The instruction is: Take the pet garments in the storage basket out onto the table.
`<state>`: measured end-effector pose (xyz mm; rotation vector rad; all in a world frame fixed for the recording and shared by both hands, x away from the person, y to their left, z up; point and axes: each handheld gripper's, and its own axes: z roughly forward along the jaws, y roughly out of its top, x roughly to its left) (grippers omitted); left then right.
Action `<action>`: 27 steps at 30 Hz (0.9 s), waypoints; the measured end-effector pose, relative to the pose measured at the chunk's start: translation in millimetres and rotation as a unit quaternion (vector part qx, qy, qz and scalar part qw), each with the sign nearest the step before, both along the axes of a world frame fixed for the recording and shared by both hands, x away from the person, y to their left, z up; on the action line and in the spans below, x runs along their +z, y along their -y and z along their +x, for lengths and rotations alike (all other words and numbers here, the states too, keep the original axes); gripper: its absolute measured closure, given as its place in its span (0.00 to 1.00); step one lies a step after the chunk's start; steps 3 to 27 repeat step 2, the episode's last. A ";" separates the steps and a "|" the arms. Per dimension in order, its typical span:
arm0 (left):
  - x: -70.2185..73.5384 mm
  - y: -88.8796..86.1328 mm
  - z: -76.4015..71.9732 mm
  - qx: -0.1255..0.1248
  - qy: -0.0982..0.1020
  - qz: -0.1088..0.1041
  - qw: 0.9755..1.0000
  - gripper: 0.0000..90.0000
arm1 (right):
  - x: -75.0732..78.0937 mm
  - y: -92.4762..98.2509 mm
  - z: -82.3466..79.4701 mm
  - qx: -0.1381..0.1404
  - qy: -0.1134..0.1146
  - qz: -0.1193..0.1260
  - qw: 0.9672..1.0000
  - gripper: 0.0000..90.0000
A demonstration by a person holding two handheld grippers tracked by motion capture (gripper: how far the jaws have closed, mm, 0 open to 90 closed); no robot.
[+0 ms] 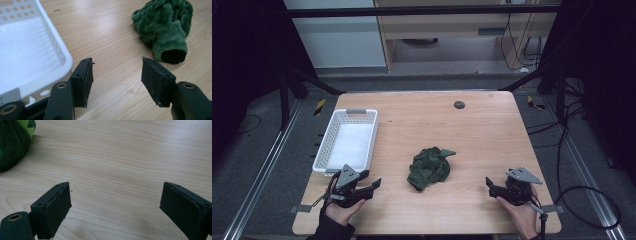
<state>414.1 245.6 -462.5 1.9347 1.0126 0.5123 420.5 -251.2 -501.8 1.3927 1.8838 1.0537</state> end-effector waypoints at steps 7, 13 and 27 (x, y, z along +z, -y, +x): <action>-2.1 -4.1 -2.7 0.003 -0.002 0.003 1.000 0.46 | 0.0 0.5 0.0 0.001 0.001 -0.001 1.000 0.11; -2.1 -4.1 -2.7 0.003 -0.002 0.003 1.000 0.46 | 0.0 0.5 0.0 0.001 0.001 -0.001 1.000 0.11; -2.1 -4.1 -2.7 0.003 -0.002 0.003 1.000 0.46 | 0.0 0.5 0.0 0.001 0.001 -0.001 1.000 0.11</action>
